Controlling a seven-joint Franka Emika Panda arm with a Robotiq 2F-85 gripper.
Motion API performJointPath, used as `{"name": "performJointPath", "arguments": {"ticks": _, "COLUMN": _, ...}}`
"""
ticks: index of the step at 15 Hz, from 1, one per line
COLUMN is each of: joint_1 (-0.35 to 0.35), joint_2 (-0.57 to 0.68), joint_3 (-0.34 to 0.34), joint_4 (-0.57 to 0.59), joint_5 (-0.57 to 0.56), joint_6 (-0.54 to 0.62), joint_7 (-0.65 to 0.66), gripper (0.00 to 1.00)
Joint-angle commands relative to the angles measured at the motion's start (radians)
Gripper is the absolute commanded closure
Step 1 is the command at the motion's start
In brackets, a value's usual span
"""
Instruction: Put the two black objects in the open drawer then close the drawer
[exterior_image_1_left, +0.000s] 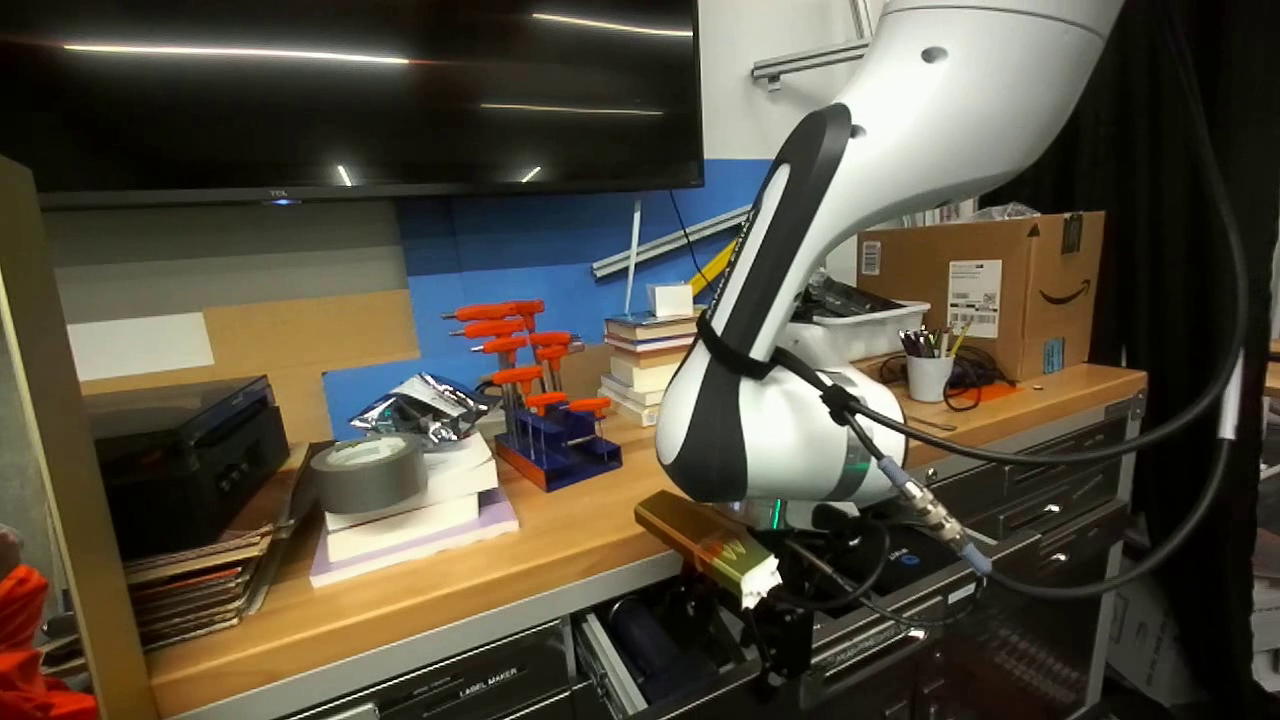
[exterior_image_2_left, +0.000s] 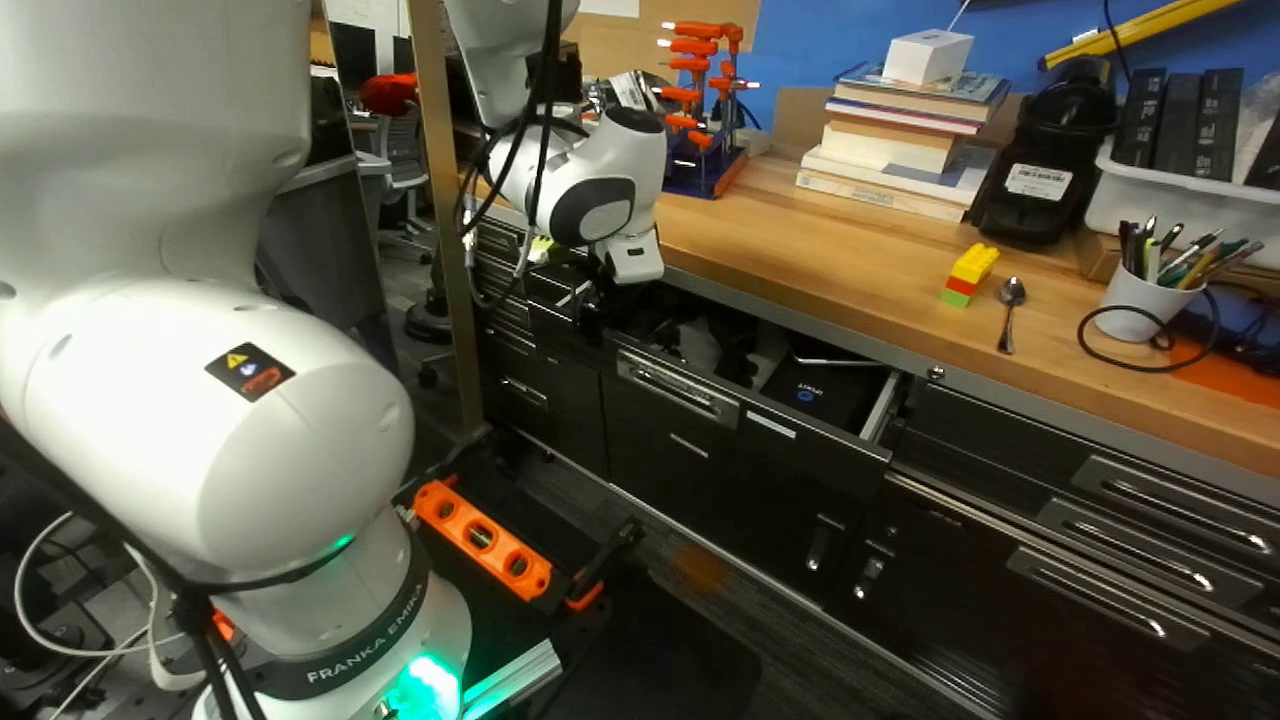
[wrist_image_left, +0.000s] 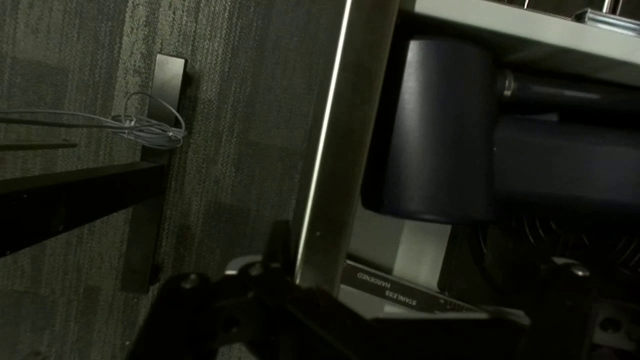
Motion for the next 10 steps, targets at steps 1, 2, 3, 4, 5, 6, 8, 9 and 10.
{"name": "performJointPath", "arguments": {"ticks": 1, "joint_1": 0.093, "joint_2": -0.031, "joint_3": -0.093, "joint_4": 0.000, "joint_5": -0.135, "joint_6": 0.021, "joint_7": 0.037, "gripper": 0.00}}
{"name": "performJointPath", "arguments": {"ticks": 2, "joint_1": 0.137, "joint_2": -0.054, "joint_3": -0.141, "joint_4": -0.017, "joint_5": -0.206, "joint_6": 0.035, "joint_7": 0.061, "gripper": 0.00}}
{"name": "performJointPath", "arguments": {"ticks": 3, "joint_1": 0.181, "joint_2": -0.079, "joint_3": -0.191, "joint_4": -0.031, "joint_5": -0.277, "joint_6": 0.038, "joint_7": 0.091, "gripper": 0.00}}
{"name": "performJointPath", "arguments": {"ticks": 4, "joint_1": 0.230, "joint_2": -0.112, "joint_3": -0.250, "joint_4": -0.049, "joint_5": -0.359, "joint_6": 0.024, "joint_7": 0.133, "gripper": 0.00}}
{"name": "performJointPath", "arguments": {"ticks": 5, "joint_1": 0.275, "joint_2": -0.137, "joint_3": -0.308, "joint_4": -0.062, "joint_5": -0.446, "joint_6": 0.022, "joint_7": 0.176, "gripper": 0.00}}
{"name": "performJointPath", "arguments": {"ticks": 6, "joint_1": 0.316, "joint_2": -0.176, "joint_3": -0.369, "joint_4": -0.077, "joint_5": -0.536, "joint_6": 0.007, "joint_7": 0.220, "gripper": 0.00}}
{"name": "performJointPath", "arguments": {"ticks": 8, "joint_1": 0.397, "joint_2": -0.248, "joint_3": -0.490, "joint_4": -0.094, "joint_5": -0.709, "joint_6": -0.018, "joint_7": 0.304, "gripper": 0.00}}
{"name": "performJointPath", "arguments": {"ticks": 9, "joint_1": 0.444, "joint_2": -0.287, "joint_3": -0.561, "joint_4": -0.102, "joint_5": -0.795, "joint_6": -0.042, "joint_7": 0.350, "gripper": 0.00}}
{"name": "performJointPath", "arguments": {"ticks": 10, "joint_1": 0.474, "joint_2": -0.324, "joint_3": -0.616, "joint_4": -0.103, "joint_5": -0.879, "joint_6": -0.083, "joint_7": 0.399, "gripper": 0.00}}
